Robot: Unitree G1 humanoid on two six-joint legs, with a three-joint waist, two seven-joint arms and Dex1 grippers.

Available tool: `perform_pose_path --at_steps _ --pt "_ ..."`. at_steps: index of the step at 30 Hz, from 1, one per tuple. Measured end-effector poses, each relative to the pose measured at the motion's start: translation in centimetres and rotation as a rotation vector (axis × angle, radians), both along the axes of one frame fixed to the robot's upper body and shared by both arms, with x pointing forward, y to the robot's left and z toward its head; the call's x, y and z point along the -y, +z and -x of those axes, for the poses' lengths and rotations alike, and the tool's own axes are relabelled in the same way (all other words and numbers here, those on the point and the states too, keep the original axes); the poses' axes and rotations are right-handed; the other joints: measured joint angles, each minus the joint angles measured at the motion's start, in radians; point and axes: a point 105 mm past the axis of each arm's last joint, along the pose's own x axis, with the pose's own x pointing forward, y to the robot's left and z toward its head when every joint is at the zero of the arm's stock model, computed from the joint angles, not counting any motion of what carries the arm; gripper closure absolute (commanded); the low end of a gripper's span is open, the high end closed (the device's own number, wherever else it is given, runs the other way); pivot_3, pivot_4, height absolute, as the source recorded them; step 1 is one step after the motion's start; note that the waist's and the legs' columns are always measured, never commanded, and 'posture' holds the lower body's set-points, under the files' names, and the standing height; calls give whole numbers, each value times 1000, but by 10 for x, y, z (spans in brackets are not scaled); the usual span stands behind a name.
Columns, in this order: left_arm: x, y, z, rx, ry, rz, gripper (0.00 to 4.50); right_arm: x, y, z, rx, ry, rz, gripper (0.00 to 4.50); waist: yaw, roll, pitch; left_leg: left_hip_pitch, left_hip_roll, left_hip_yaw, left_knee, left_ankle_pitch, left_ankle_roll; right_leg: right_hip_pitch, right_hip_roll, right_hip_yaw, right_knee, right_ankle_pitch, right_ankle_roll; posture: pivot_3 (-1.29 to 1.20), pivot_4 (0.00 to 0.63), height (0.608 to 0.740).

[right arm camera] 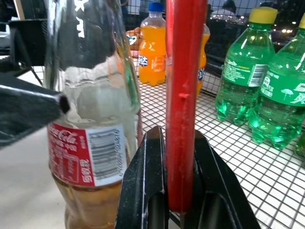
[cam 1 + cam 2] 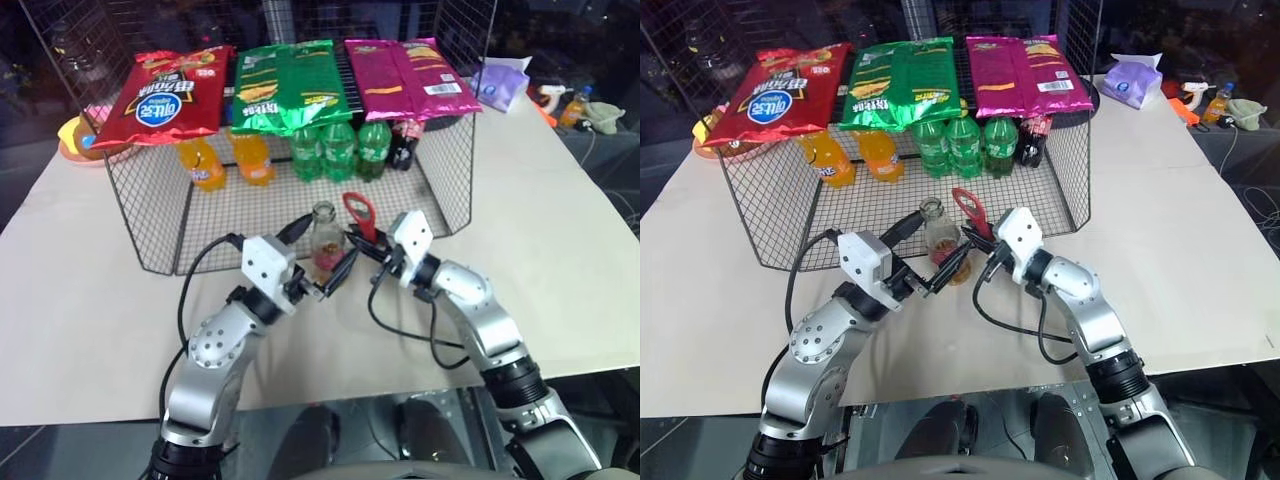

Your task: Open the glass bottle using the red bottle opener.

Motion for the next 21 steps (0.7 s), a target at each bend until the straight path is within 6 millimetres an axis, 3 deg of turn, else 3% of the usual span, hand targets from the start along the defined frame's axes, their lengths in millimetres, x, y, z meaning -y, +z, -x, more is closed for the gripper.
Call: perform_pose_path --at_steps 5,10,17,21 --pt "-4 -3 1 -11 13 0 42 10 1 -6 6 -51 -5 4500 0 0 0 0 0 0 0 0 0 0 0 0 0 0 0 0 150 740" --pt "-25 -11 9 -39 78 -6 42 33 -11 -8 -23 -92 46 4500 0 0 0 0 0 0 0 0 0 0 0 0 -1 0 0 0 150 740" --pt "-57 -31 30 -105 174 -47 42 59 -40 18 -144 -55 136 4500 3 0 0 0 0 0 -1 0 0 0 -2 0 -1 0 0 0 150 740" --pt "-66 -35 34 -117 213 -53 0 68 -47 38 -226 7 196 3009 8 0 0 0 0 0 -1 0 0 1 -2 0 -1 0 0 0 150 740"
